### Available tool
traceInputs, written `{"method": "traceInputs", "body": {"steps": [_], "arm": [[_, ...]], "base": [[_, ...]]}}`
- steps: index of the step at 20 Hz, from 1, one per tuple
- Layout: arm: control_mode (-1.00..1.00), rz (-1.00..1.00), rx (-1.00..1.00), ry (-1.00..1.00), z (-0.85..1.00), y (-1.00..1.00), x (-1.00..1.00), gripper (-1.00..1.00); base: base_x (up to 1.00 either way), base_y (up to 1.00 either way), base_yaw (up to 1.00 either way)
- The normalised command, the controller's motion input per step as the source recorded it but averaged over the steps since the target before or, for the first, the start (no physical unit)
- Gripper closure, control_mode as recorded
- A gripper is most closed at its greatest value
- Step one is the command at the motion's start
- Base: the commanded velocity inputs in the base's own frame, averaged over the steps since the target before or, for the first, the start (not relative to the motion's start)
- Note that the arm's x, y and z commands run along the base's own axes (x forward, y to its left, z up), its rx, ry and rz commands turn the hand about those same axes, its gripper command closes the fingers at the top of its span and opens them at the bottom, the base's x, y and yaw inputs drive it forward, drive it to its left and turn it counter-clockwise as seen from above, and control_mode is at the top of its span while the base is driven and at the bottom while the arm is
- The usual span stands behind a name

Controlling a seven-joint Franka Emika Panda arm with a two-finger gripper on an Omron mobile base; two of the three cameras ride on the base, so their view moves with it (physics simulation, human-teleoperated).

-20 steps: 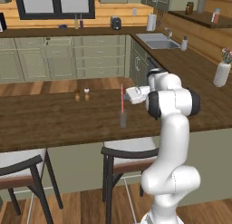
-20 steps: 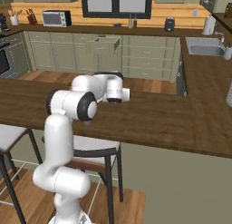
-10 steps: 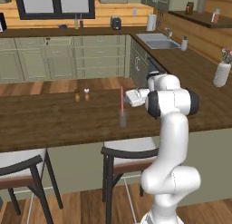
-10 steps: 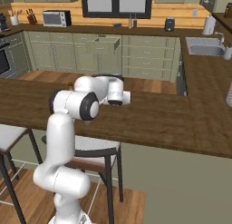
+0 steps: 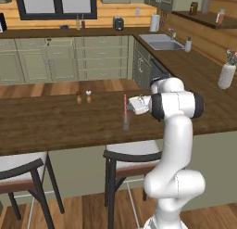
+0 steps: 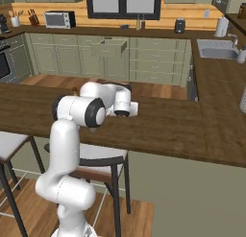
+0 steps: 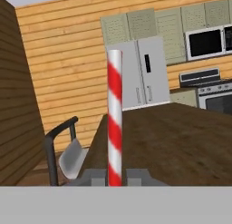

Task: Take a straw from the drawer in front and place it inside the glass cup on the dining counter.

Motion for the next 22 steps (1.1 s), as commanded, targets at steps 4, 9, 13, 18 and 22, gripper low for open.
{"method": "traceInputs", "body": {"steps": [4,9,13,18,22], "arm": [[-1.0,0.0,0.0,0.0,-0.19,0.0,0.0,-1.0],[-1.0,0.0,0.0,-0.02,-0.02,-0.02,0.0,-1.0],[-1.0,0.0,0.0,-0.05,0.04,-0.12,-0.01,-1.0],[-1.0,0.0,0.0,-0.07,0.46,-0.09,0.0,-1.0],[-1.0,0.0,0.0,-0.11,0.75,-0.08,0.0,-1.0]], "base": [[0.0,0.0,0.0],[0.0,0.0,0.0],[0.0,0.0,0.0],[0.0,0.0,0.0],[0.0,0.0,0.0]]}}
